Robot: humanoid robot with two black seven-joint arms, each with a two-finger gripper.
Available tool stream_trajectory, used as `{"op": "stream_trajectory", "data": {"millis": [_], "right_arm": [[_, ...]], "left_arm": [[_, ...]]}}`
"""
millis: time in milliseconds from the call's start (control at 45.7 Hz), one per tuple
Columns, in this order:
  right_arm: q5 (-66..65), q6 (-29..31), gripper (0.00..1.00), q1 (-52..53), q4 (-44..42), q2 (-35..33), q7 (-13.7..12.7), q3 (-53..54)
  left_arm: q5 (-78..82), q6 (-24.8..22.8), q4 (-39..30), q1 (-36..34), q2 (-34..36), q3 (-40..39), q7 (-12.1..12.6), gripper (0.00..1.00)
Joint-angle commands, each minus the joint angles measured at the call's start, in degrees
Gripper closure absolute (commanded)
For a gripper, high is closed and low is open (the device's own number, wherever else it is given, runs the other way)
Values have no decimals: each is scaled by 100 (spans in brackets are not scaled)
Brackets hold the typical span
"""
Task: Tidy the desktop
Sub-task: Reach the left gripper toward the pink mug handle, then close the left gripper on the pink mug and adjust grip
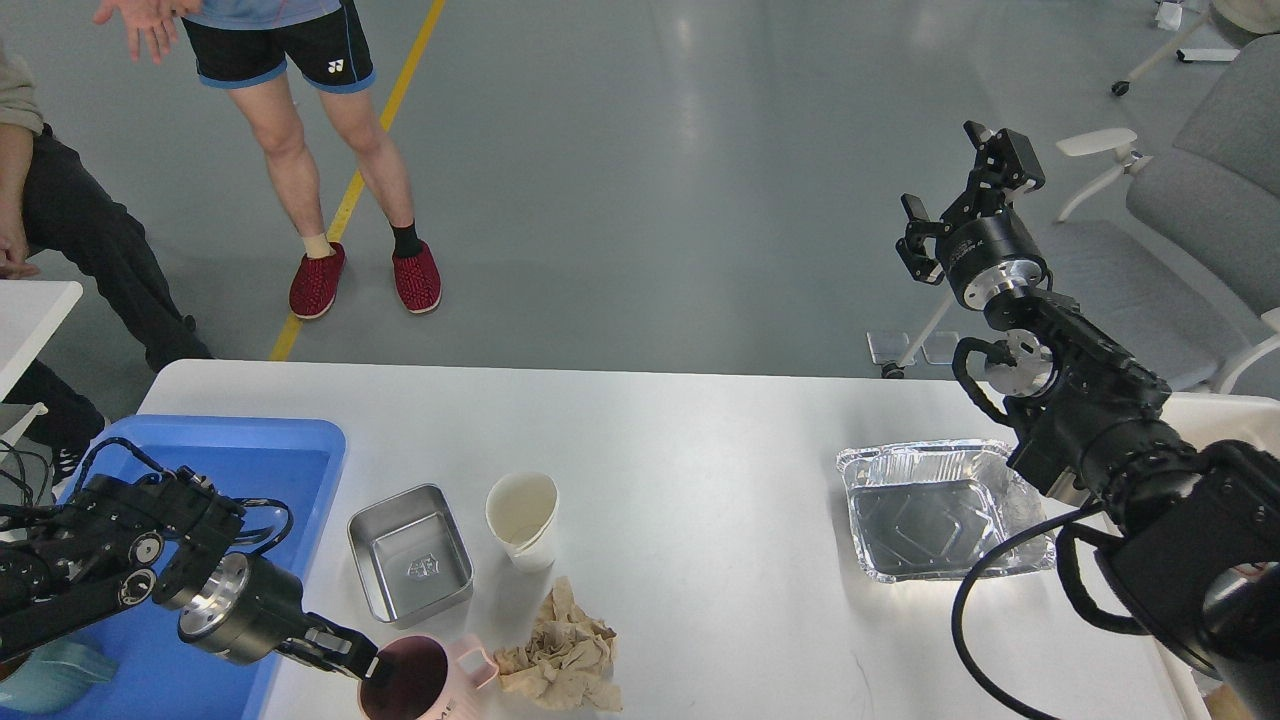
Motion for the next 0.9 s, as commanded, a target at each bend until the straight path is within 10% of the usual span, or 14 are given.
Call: {"op": "stream_trajectory", "data": {"millis": [0,875], "right_arm": [[2,0,0,1,0,0,0,0],[-7,0,0,63,0,0,-9,-8]], "left_arm": [[145,-5,0,-8,8,2,-13,97],[224,-75,-334,-360,87,-15,-241,100]]}}
